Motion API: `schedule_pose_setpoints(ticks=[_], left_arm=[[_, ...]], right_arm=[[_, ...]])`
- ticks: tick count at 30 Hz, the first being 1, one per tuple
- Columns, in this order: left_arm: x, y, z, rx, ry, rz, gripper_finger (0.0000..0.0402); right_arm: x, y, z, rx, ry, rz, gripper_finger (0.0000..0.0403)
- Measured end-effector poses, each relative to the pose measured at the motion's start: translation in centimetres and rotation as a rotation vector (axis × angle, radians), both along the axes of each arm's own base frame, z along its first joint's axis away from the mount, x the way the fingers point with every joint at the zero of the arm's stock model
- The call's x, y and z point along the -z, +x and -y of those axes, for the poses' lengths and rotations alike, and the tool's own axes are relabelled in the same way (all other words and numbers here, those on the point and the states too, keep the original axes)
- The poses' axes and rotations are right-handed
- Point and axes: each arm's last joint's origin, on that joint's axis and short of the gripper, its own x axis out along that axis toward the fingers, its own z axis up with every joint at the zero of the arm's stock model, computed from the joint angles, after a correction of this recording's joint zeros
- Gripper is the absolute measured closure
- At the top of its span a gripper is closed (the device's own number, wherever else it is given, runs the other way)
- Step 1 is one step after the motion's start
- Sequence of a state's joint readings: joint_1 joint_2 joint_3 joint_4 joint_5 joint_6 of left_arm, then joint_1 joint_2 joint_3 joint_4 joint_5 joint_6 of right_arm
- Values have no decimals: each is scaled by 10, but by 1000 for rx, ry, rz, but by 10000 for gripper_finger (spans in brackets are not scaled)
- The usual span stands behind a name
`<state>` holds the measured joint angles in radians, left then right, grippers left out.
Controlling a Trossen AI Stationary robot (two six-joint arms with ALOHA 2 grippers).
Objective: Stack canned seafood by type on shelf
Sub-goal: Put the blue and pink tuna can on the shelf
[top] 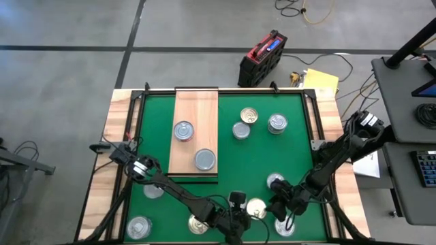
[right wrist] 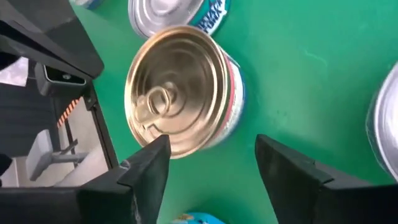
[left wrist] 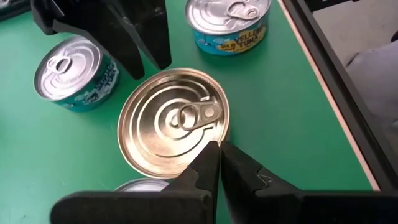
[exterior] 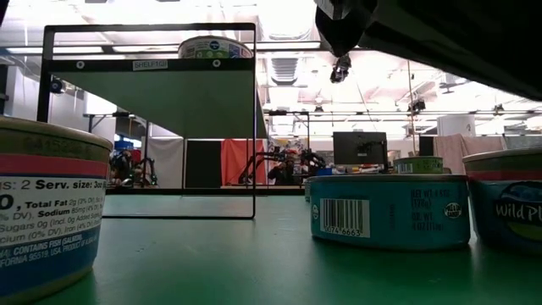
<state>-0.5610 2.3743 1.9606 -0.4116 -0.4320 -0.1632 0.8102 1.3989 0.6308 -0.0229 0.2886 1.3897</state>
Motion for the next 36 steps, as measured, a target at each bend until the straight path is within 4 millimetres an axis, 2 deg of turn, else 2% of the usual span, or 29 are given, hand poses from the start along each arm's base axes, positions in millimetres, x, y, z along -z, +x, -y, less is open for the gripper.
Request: schedule_pose_setpoints(ticks=[7, 15, 29, 36], left_arm=[[9, 1, 0, -17, -3, -16, 402], [8, 1, 1, -32, -19, -7, 402], [7, 6, -6, -105, -20, 44, 402], [19, 8, -5, -118, -30, 30, 402]], right_arm=[[4, 8, 6, -7, -44, 5, 150], [4, 13, 12, -11, -59, 10, 128], [4, 13, 11, -17, -58, 12, 135], [4, 13, 11, -17, -57, 12, 124]])
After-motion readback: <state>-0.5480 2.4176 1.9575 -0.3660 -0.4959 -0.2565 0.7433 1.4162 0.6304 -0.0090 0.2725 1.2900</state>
